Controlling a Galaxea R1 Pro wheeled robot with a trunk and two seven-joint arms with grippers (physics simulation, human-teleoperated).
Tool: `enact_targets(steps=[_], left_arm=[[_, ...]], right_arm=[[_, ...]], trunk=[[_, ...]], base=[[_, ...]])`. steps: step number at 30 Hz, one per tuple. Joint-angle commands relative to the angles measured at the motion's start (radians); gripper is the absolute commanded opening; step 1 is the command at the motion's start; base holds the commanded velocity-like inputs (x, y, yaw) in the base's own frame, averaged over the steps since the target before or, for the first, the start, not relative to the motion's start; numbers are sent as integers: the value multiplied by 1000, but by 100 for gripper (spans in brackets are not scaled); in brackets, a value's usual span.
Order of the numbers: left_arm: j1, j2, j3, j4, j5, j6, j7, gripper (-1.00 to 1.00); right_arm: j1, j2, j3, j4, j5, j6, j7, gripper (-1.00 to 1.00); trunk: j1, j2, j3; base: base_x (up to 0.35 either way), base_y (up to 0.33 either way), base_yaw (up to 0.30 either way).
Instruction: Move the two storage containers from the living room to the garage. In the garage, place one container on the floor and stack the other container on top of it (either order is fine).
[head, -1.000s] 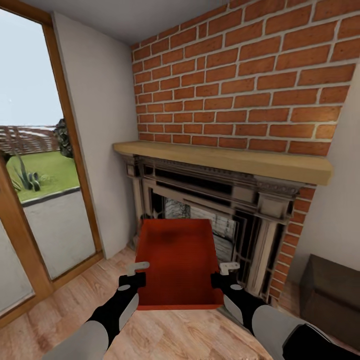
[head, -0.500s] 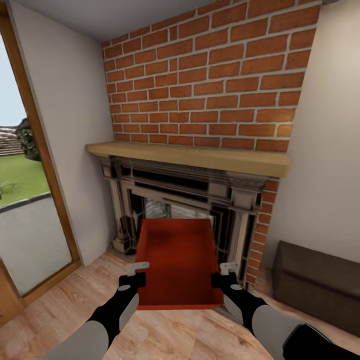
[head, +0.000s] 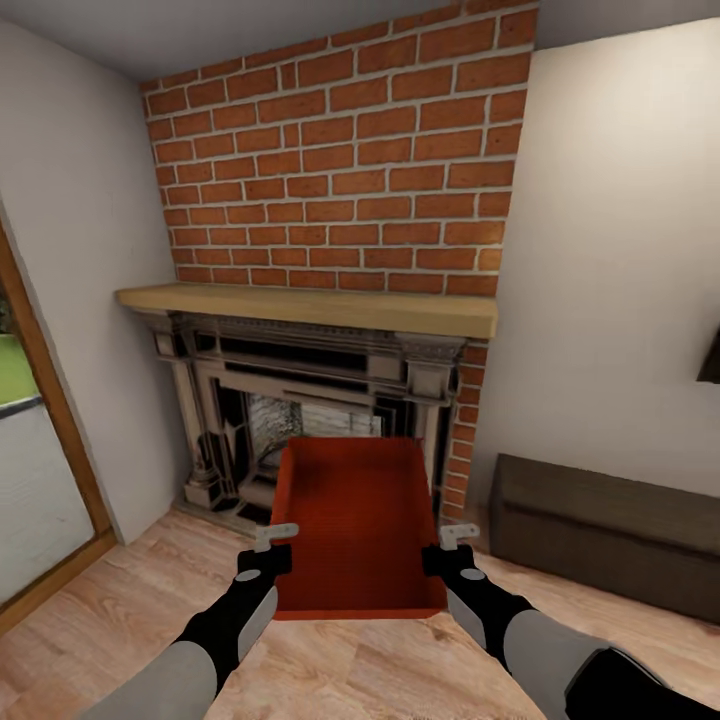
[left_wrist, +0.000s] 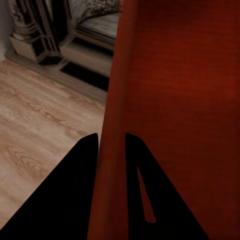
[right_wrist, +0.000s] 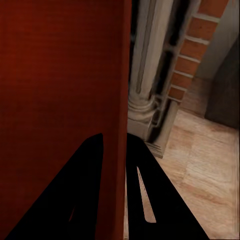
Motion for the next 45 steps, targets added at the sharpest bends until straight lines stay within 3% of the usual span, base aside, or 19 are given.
enact_targets(steps=[1,45], left_arm=[[0,-1,3,-4,-13,-36,15,-100],[0,0,1,-4,-13,-36,15,-100]], right_arm=[[0,11,-13,5,-21,-7,-31,-100],[0,11,-13,6,-22,-7,-32,-100]], trunk=[[0,-1,0],[0,-1,0]], base=[[-77,0,-288],[-2,0,-289]])
